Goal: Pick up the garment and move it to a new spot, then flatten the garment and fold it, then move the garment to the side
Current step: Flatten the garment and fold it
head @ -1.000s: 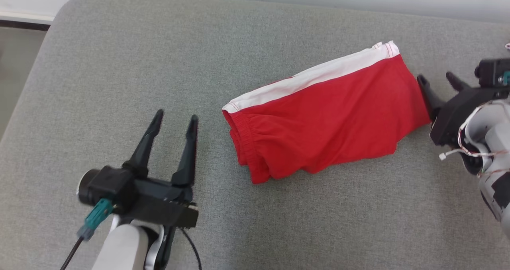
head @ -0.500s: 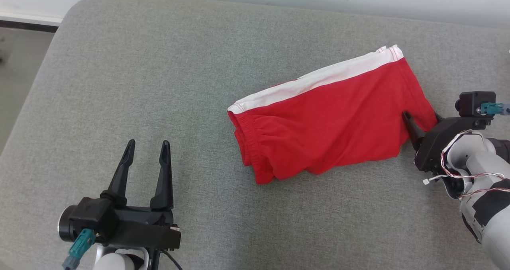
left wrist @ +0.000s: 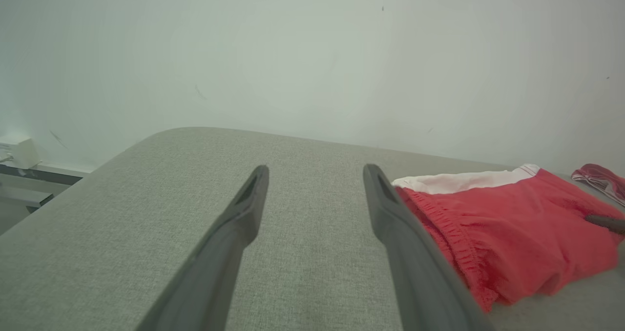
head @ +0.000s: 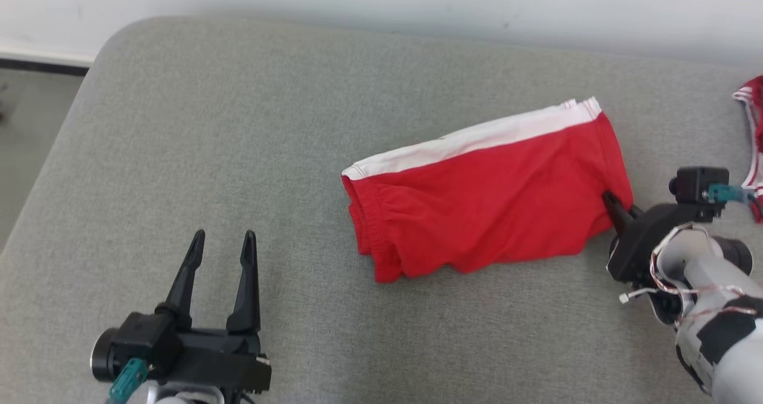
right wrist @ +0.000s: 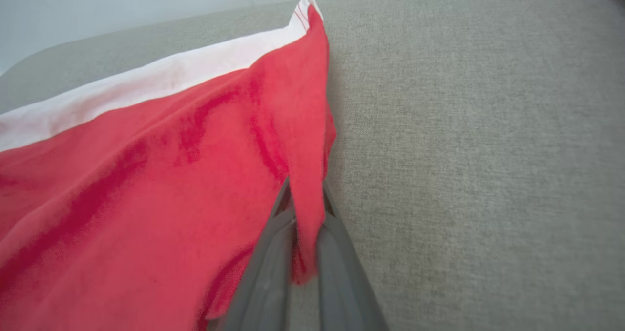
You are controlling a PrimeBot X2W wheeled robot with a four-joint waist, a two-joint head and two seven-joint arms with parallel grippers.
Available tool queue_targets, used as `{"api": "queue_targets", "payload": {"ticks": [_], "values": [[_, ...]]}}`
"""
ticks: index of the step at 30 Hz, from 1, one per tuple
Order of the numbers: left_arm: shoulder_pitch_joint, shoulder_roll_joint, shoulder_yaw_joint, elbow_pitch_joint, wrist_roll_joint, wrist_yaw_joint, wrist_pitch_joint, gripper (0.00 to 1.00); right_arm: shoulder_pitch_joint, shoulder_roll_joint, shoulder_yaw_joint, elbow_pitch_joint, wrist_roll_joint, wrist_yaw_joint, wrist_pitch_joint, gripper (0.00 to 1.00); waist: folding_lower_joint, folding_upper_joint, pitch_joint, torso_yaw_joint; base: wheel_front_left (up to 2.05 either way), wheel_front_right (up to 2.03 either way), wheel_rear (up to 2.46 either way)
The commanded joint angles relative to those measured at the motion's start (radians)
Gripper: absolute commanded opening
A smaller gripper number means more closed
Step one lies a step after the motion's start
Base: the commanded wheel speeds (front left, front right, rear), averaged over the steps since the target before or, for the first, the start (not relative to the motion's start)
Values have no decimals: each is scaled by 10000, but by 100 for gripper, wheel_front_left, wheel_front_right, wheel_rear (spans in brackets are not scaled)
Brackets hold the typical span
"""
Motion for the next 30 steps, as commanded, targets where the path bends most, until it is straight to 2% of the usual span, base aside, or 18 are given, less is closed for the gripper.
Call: {"api": "queue_targets", "payload": {"ticks": [1, 7, 10, 17, 23, 30], "values": [[257, -13, 48, 29, 70, 20, -28, 100, 363, -149, 27, -190, 203, -28, -165, 0, 0, 0, -376, -277, 0, 0, 0], [821, 72, 190, -15, 116, 19, -28, 100, 1619, -684, 78, -1203, 889, -28, -622, 0, 0, 0, -998, -764, 0, 0, 0], [1150, 114, 327, -93, 116, 19, -28, 100, 2498, -1158, 86, -1876, 1216, -28, -849, 0, 0, 0, -1257, -1072, 0, 0, 0], [1472, 163, 379, -194, 150, 19, -28, 100, 3599, -1890, -235, -2470, 1551, -28, -1169, 0, 0, 0, -1544, -1418, 0, 0, 0], [1580, 171, 394, -236, 172, 19, -28, 100, 3764, -1932, -394, -2751, 1405, -28, -1216, 0, 0, 0, -1670, -1553, 0, 0, 0], [1544, 225, 356, -265, 143, 19, -28, 100, 3376, -1627, -279, -3623, 553, -28, -1295, 0, 0, 0, -1704, -1570, 0, 0, 0]]}}
